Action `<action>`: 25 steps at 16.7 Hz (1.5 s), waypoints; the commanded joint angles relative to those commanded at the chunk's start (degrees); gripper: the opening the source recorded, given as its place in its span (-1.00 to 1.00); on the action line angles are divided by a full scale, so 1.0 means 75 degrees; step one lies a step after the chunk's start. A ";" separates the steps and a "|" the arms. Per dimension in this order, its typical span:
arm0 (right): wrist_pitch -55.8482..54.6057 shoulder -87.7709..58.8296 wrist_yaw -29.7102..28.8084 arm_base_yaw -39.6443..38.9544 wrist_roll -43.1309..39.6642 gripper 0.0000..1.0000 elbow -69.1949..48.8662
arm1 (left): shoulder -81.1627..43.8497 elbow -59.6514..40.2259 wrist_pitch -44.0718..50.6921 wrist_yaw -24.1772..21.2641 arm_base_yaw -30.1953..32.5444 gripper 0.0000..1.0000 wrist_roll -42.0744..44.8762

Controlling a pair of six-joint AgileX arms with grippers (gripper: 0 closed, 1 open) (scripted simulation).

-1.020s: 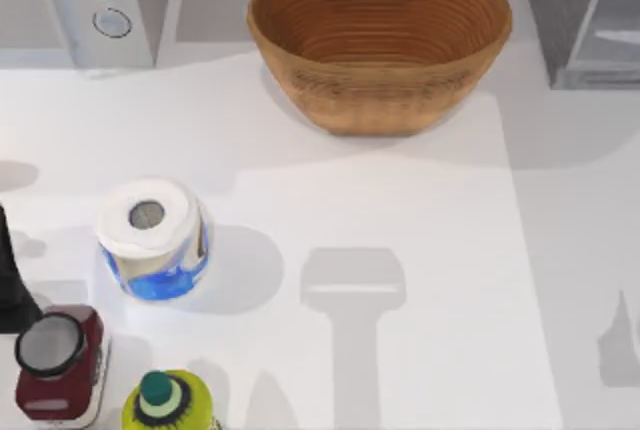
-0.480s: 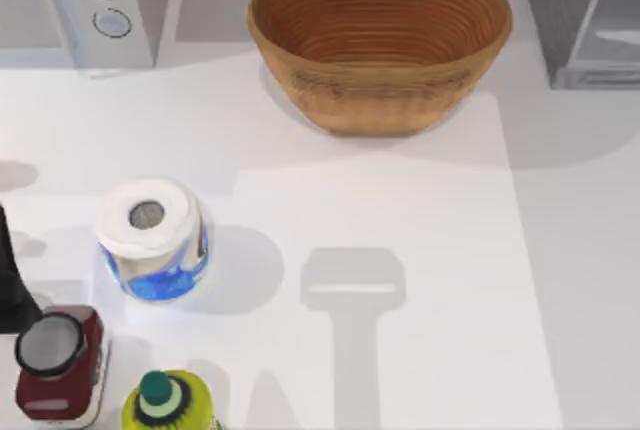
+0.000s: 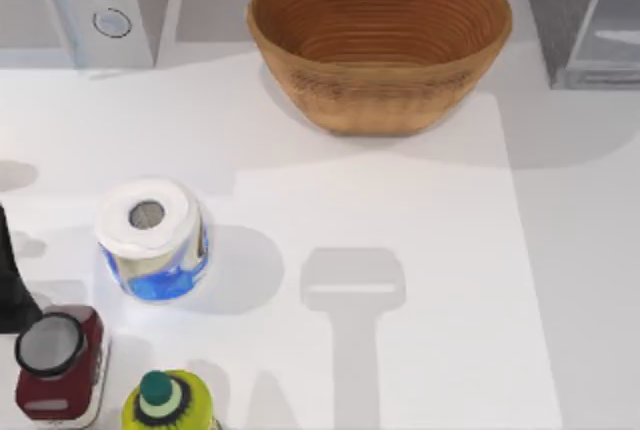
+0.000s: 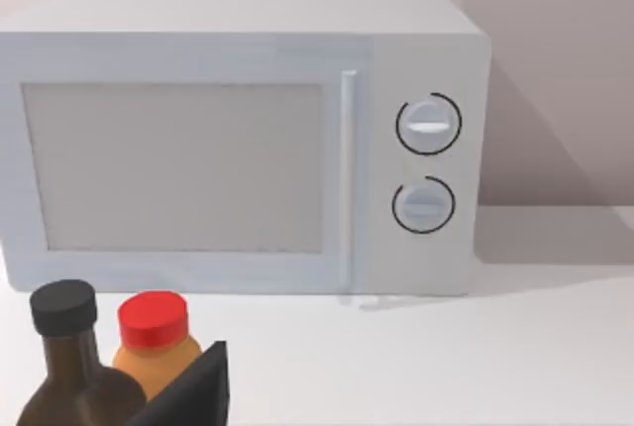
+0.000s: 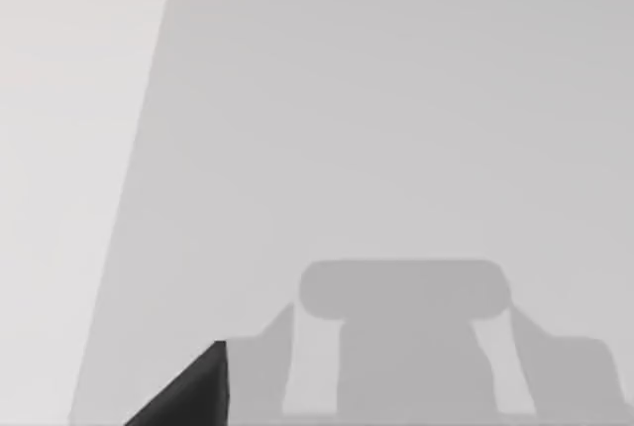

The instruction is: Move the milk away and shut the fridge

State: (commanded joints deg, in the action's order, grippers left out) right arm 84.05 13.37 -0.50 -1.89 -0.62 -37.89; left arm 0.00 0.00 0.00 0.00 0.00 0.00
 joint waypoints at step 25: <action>0.0055 -1.3571 0.6378 1.2249 -1.3499 1.00 -0.4566 | 0.0000 0.0000 0.0000 0.0000 0.0000 1.00 0.0000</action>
State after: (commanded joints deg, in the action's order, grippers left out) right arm 84.46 -88.41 47.34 89.98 -101.86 -72.14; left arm 0.00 0.00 0.00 0.00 0.00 0.00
